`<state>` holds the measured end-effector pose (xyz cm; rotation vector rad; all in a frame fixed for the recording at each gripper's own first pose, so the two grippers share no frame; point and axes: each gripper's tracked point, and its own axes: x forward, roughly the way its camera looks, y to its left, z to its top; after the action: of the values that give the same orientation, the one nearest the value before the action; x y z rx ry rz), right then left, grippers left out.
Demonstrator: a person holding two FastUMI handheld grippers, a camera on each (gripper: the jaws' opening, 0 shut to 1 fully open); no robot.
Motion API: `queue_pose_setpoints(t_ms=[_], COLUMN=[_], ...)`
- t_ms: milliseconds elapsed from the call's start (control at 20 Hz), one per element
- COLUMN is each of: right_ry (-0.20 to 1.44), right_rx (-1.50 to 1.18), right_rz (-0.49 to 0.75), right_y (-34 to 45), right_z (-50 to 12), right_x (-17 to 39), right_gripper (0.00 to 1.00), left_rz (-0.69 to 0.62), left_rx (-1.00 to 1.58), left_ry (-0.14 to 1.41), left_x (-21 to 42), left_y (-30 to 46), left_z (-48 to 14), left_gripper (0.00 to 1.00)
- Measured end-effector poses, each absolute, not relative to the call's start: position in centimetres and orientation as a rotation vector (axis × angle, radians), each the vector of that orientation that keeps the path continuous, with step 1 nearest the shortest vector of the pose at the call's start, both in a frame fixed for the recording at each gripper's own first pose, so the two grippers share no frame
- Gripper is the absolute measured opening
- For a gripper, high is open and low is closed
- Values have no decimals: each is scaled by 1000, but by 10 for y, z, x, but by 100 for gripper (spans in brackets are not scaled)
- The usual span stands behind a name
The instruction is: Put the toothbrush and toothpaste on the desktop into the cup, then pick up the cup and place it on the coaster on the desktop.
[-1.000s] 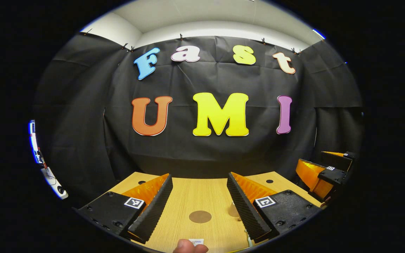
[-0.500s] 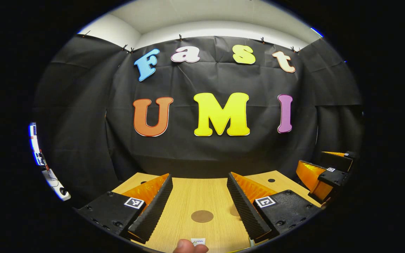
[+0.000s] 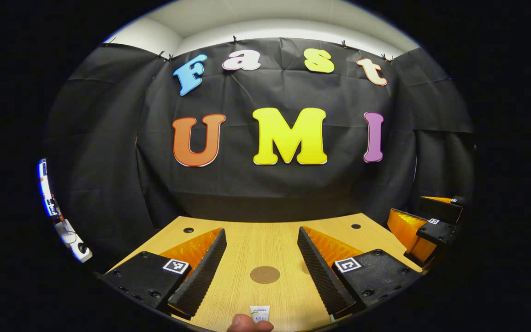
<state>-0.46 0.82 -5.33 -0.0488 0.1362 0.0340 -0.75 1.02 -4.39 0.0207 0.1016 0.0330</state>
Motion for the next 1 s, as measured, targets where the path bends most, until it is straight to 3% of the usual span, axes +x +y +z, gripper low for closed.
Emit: queue_pose_setpoints(t_ms=[350, 400, 600, 900, 1000], right_ry=[346, 373, 467, 640, 703], right_rx=[-83, -84, -82, -89, -84], right_rz=[68, 73, 82, 113, 115], right_y=[15, 16, 20, 27, 29], right_z=[-137, -146, -180, -236, -256], right_x=[-16, -18, -30, -42, -46], right_gripper=[95, 99, 95, 99, 95], left_rz=[-5, -9, -12, -33, -35], left_rx=[24, 14, -50, -60, -72], left_ry=[379, 418, 588, 770, 818], left_x=[-28, -33, -57, -80, -85], left_y=[9, 9, 5, 2, 1], left_z=[-142, -156, -206, -260, -275], left_gripper=[99, 99, 99, 100, 99])
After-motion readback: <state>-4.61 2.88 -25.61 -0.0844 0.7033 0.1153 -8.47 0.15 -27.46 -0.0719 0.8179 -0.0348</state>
